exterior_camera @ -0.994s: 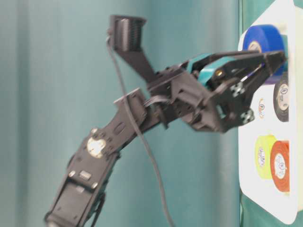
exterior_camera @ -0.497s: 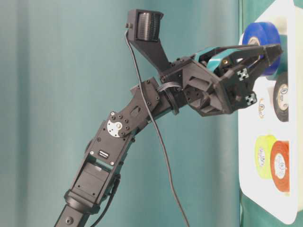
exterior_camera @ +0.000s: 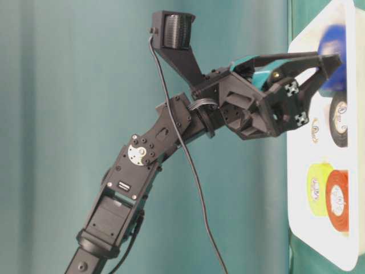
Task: Put the tape into the white case with the left arm.
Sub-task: 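Lift the blue roll and carry it into the white tray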
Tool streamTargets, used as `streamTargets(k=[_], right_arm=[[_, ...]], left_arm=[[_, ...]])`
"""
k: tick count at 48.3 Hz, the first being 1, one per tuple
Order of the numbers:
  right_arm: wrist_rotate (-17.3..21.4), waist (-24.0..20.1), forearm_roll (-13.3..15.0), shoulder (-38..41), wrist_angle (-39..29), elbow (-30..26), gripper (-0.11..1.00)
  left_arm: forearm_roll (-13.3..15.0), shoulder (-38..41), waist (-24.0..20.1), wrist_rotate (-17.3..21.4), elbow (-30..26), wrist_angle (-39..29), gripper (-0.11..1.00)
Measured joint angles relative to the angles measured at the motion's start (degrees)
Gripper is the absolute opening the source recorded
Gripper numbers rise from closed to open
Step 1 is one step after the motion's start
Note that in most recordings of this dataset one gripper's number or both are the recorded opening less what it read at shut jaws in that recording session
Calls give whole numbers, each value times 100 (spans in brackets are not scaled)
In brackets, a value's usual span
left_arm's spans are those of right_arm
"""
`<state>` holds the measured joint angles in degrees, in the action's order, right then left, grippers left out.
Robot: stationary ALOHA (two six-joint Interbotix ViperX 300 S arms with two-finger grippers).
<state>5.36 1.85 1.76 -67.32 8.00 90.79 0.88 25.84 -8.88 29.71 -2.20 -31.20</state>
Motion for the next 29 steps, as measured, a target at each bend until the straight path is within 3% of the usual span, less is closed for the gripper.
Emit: streamTargets(k=[20,29], right_arm=[[0,0,0,9,0,0,-9],[0,0,-9,9,0,0,-9]], left_arm=[[0,-97,9,-26,35,0,78],[9,-589,141,-70,422,18,78]])
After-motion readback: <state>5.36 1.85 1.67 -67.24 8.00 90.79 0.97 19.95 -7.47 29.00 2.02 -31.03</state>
